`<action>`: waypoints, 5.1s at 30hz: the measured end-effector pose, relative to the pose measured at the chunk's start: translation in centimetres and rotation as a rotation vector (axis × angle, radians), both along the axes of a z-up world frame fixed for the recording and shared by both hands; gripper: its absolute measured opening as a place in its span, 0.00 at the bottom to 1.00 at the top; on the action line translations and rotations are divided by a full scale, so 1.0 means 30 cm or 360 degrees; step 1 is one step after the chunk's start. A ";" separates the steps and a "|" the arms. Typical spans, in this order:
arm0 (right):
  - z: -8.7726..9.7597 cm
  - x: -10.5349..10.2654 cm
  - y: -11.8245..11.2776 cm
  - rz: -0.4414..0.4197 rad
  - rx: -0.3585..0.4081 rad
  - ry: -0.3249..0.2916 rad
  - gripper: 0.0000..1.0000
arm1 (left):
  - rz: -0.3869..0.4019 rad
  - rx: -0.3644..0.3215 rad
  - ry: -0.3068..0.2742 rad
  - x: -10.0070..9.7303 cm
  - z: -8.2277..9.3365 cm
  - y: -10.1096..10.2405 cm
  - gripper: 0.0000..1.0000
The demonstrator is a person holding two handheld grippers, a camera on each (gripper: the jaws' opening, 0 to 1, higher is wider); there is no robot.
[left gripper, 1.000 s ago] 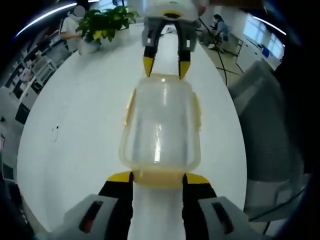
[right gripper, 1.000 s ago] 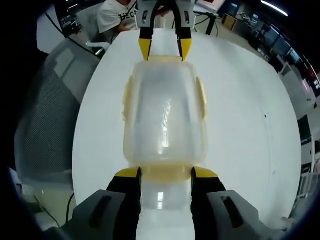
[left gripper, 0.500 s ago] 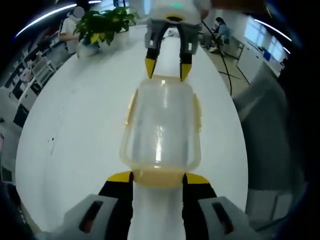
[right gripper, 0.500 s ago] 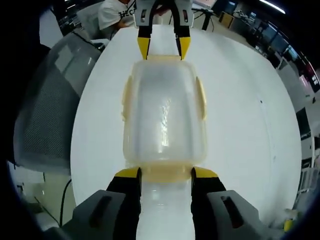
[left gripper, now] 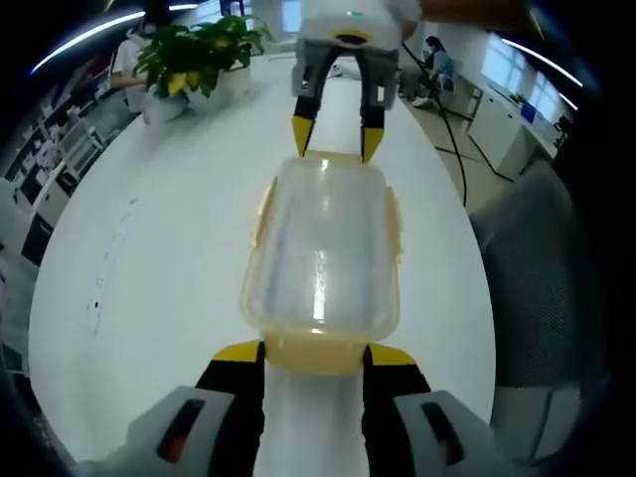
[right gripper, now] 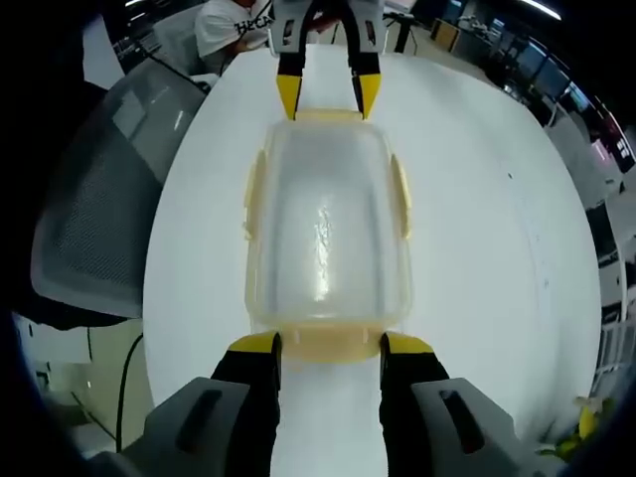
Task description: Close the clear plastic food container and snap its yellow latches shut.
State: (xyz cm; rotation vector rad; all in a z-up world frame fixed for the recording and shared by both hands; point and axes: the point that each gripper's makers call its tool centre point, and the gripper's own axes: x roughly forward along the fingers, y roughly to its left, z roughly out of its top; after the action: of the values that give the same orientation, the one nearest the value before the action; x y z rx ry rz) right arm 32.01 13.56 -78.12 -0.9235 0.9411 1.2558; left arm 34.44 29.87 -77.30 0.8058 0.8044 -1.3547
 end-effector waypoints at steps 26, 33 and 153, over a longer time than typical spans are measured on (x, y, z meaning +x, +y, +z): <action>-0.007 0.008 -0.044 0.0027 0.0095 -0.0026 0.36 | 0.0047 0.0049 0.0023 0.002 -0.014 -0.046 0.32; -0.035 0.007 -0.044 0.0029 0.0108 -0.0014 0.36 | 0.0063 0.0085 0.0076 -0.008 -0.047 -0.042 0.33; 0.039 -0.022 0.015 -0.0494 0.0485 -0.0064 0.10 | 0.1127 -0.0406 0.0163 -0.006 0.003 -0.063 0.21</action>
State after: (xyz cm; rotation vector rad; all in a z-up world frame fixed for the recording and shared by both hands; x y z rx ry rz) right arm 31.34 14.00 -76.96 -0.5385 0.7984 1.0724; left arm 34.27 27.99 -77.21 0.2072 0.8656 -0.8365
